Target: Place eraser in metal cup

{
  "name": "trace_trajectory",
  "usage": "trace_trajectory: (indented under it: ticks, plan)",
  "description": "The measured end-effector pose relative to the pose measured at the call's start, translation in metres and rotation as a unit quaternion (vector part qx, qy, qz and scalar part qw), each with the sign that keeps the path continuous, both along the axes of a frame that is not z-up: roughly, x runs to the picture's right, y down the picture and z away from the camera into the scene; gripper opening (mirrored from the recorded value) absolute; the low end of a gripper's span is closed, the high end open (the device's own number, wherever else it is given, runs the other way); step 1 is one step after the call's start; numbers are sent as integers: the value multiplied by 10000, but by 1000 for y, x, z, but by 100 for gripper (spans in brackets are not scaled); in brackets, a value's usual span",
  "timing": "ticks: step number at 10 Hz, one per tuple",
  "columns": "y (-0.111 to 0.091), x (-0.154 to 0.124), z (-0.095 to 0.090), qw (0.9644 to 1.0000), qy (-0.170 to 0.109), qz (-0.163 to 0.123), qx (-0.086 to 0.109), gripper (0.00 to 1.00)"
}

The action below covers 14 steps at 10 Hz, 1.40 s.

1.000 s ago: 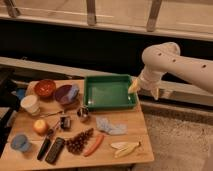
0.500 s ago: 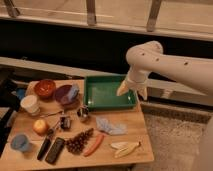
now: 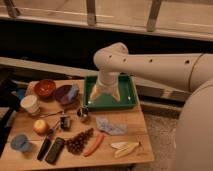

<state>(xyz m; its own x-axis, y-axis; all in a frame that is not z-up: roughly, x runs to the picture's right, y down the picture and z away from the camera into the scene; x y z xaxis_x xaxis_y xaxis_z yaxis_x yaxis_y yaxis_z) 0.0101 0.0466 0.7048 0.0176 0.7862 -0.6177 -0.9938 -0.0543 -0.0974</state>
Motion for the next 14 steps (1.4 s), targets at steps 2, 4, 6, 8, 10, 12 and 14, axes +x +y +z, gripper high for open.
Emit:
trace_trajectory:
  ticks: [2, 4, 6, 8, 10, 12, 14]
  plan:
    - [-1, 4, 1, 10000, 32, -6, 16, 80]
    - [-1, 1, 0, 10000, 2, -53, 31, 80]
    - [5, -22, 1, 9997, -135, -185, 34, 80]
    - [19, -60, 1, 9989, -370, -276, -46, 80]
    - [40, -95, 0, 9976, -593, -307, -184, 80]
    - [70, -140, 2, 9940, -898, -422, -470, 80]
    - [97, -170, 6, 9883, -1173, -614, -762, 80]
